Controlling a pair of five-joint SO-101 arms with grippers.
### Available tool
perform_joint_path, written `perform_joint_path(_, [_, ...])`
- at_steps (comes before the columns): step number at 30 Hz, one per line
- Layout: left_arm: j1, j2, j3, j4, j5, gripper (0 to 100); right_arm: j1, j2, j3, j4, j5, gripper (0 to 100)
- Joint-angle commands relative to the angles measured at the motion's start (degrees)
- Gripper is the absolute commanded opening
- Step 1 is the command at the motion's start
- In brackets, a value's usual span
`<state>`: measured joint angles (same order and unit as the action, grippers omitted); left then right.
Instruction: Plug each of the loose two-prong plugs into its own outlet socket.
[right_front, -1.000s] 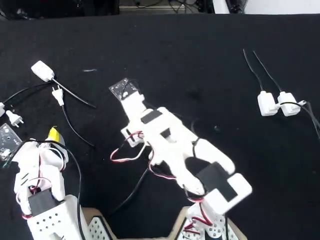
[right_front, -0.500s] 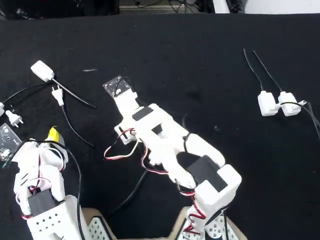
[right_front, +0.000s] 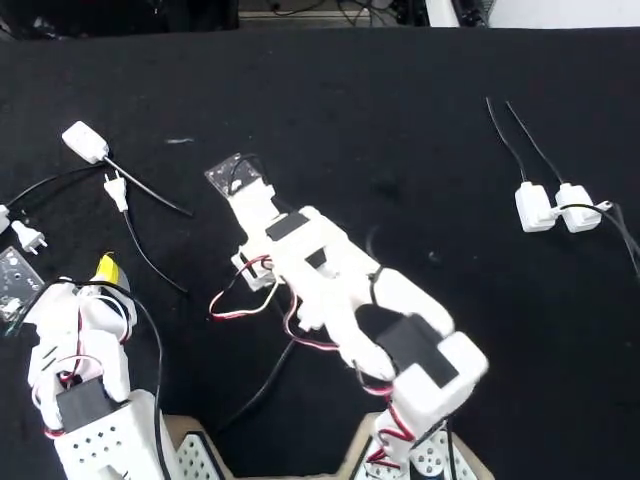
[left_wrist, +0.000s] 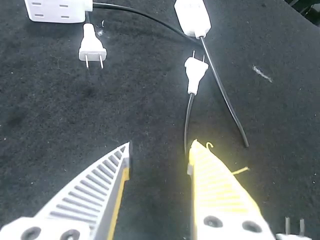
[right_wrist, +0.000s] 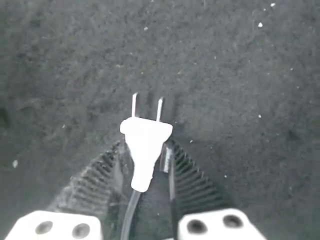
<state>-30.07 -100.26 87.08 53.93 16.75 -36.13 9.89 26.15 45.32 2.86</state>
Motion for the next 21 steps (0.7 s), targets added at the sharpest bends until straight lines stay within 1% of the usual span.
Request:
perform_joint_path(1, [0.7,-0.5,-3.3,-0.9,-0.5,19,-2.0,-12.9,1.7,3.9,6.1,1.0])
perform_joint_path(3, [0.7,-0.5,-3.3,-0.9,-0.5,19,-3.4,-17.9,4.4,4.0,8.2,1.0])
perform_joint_path(5, [0.7,-0.5,-3.9,-0.6,-0.5,20,-4.5,-22.5,8.6,1.4,9.1,1.0])
perform_joint_path(7, [1.0,-0.5,-4.0,-0.4,-0.5,20,-5.8,-26.9,15.0,-4.9,9.5,1.0])
perform_joint_path(10, [3.7,-0.5,-3.8,-0.4,-0.6,20,-9.0,-33.5,26.4,-16.4,9.7,1.1])
perform_joint_path(12, [5.0,-0.5,-3.6,-0.4,-1.6,20,-11.0,-37.2,31.8,-21.0,10.4,1.1])
perform_joint_path(14, [5.7,-0.5,-3.6,-0.4,-2.7,20,-11.4,-38.5,33.2,-19.9,11.3,1.1])
perform_joint_path(16, [5.9,-0.5,-3.6,-0.4,-2.6,20,-9.8,-36.4,30.5,-15.8,11.1,1.1])
perform_joint_path(18, [5.9,-0.5,-3.6,-0.4,-2.6,20,-7.9,-31.8,26.0,-11.6,10.9,1.1])
perform_joint_path(21, [5.8,-0.5,-3.6,-0.4,-2.8,20,-7.3,-21.4,18.1,-6.4,7.3,1.1])
